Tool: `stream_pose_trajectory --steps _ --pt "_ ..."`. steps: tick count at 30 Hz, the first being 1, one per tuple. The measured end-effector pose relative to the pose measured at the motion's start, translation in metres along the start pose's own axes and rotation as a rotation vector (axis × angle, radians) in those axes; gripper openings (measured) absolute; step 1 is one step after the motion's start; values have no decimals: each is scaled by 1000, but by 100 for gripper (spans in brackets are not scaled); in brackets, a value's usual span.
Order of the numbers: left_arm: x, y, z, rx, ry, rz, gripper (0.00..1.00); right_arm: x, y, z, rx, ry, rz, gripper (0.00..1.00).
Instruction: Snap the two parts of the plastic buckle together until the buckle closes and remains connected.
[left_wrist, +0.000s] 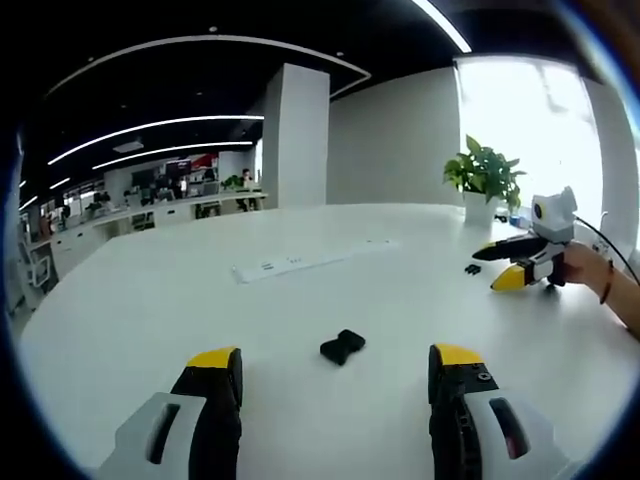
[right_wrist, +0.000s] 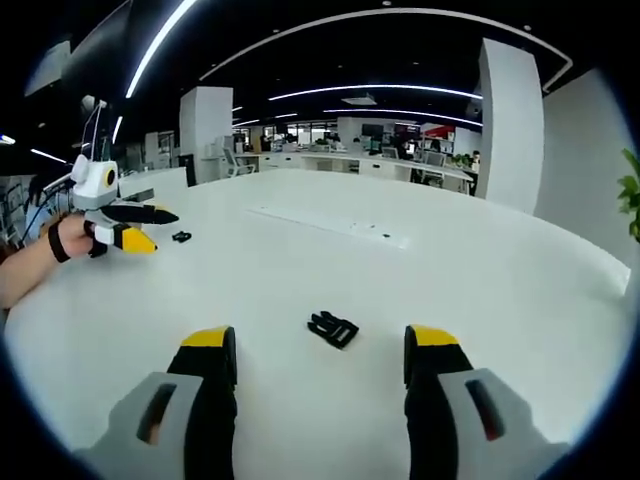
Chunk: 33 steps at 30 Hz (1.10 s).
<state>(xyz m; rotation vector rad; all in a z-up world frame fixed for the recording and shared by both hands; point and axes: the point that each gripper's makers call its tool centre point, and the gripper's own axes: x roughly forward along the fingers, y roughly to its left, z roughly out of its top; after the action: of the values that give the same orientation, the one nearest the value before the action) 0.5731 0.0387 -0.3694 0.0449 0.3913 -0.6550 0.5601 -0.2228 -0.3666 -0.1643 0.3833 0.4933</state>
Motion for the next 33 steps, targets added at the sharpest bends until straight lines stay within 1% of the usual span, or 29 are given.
stream_pose_trajectory --steps 7,13,16,20,24,29,33 --pt "3 -2 -3 24 10 -4 77 2 1 -2 -5 8 9 67" --pt "2 -2 -2 -1 -2 -11 77 2 1 -2 -6 8 9 67" --pt "2 -1 -3 3 5 -8 77 2 1 -2 -6 8 11 67" --pt "1 -4 -2 3 -4 -19 77 2 2 -2 -7 6 18 67" --pt "2 -4 -3 -13 3 -29 73 3 4 -2 -10 -1 27 66" --pt "2 -4 -2 -13 -9 -35 70 3 4 -2 -9 -3 31 65" --pt "1 -4 -3 -2 -7 -29 70 3 5 -1 -11 -6 35 65"
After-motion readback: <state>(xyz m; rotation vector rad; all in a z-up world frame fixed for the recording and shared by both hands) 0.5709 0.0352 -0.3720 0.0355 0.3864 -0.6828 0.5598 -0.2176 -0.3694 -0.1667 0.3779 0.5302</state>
